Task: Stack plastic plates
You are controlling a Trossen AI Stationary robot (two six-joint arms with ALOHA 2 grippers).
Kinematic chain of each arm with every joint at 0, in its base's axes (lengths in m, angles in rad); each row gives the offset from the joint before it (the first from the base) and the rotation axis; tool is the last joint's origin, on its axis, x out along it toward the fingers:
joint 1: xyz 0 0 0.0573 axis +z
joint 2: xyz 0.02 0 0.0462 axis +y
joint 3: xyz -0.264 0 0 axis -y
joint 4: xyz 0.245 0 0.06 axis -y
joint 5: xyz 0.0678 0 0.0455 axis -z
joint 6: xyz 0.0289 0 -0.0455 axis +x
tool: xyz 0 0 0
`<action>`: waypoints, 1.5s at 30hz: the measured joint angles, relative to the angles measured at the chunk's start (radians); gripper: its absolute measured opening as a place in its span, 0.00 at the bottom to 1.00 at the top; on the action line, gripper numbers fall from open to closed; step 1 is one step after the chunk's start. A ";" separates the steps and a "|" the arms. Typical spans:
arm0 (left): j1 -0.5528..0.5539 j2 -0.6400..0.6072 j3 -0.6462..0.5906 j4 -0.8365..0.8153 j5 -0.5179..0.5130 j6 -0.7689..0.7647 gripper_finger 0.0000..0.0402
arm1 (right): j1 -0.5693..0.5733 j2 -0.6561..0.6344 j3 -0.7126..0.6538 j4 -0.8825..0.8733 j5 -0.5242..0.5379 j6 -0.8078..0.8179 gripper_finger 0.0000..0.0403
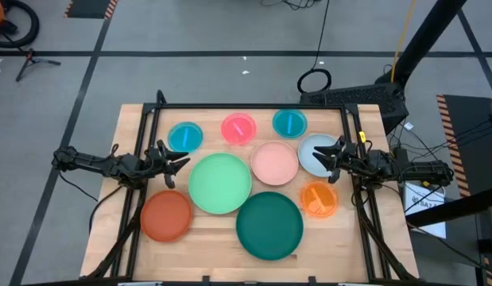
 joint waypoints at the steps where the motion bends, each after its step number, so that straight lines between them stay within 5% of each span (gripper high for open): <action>1: 0.000 0.000 0.000 0.000 0.000 0.000 0.29 | 0.000 0.000 0.000 0.002 0.001 -0.022 0.28; 5: 0.000 0.000 0.000 0.000 0.000 0.000 0.29 | -0.001 -0.001 0.000 0.059 0.029 -0.229 0.28; 12: 0.000 0.001 -0.001 0.060 0.000 -0.012 0.29 | -0.002 0.000 0.000 0.054 0.029 -0.264 0.28; 18: 0.000 0.000 -0.001 0.299 0.001 -0.301 0.29 | -0.002 0.000 0.000 0.110 0.029 -0.193 0.28; 23: 0.000 0.020 -0.001 0.276 0.013 -0.378 0.29 | -0.002 0.004 0.000 0.304 -0.075 -0.306 0.28; 28: 0.000 0.126 -0.001 0.352 0.009 -0.448 0.29 | -0.002 0.023 0.000 0.499 -0.199 -0.511 0.28; 34: -0.001 0.262 0.018 0.475 0.025 -0.470 0.29 | -0.002 0.078 0.004 0.600 -0.206 -0.683 0.28; 45: 0.000 0.598 0.224 0.486 -0.039 -0.399 0.29 | -0.002 0.283 0.156 0.608 -0.200 -0.695 0.28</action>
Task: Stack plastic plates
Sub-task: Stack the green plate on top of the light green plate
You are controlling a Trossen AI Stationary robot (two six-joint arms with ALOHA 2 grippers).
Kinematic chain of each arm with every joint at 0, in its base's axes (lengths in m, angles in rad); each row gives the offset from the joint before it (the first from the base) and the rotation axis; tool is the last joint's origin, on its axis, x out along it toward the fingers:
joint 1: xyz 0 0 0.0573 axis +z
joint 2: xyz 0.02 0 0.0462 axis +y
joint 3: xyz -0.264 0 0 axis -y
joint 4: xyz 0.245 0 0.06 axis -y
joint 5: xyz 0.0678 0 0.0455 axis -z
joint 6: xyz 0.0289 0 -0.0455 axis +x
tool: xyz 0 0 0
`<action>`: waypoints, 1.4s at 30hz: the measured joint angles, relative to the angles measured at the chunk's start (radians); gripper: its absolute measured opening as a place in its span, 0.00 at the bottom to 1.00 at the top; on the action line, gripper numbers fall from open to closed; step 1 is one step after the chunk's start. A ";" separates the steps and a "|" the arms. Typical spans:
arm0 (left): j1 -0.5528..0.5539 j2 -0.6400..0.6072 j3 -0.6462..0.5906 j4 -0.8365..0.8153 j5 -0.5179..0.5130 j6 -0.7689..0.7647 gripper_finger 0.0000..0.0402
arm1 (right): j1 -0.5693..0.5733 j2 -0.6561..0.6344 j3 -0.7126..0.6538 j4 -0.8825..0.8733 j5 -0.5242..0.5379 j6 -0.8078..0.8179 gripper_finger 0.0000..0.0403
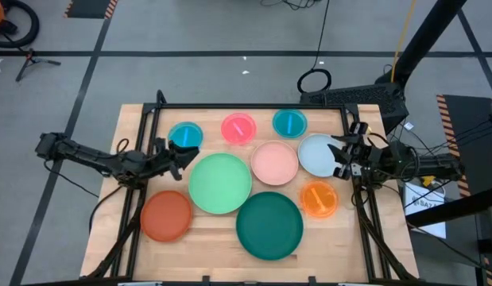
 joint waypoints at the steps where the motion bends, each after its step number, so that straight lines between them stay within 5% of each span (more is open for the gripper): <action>1: 0.000 0.036 0.033 -0.008 0.012 0.015 0.29 | 0.000 0.022 0.015 -0.007 0.000 0.010 0.28; 10: -0.016 0.352 0.411 -0.389 0.077 0.119 0.29 | 0.000 0.153 0.155 -0.169 -0.001 0.161 0.28; 21: -0.056 0.763 0.681 -0.402 0.074 0.291 0.29 | 0.002 0.159 0.232 -0.348 -0.010 0.368 0.28; 32: -0.050 1.028 0.922 -0.586 0.130 0.378 0.29 | 0.003 0.158 0.232 -0.411 -0.426 0.502 0.28; 42: -0.025 1.216 1.128 -0.763 0.271 0.402 0.29 | 0.053 0.195 0.232 -0.497 -0.427 0.597 0.28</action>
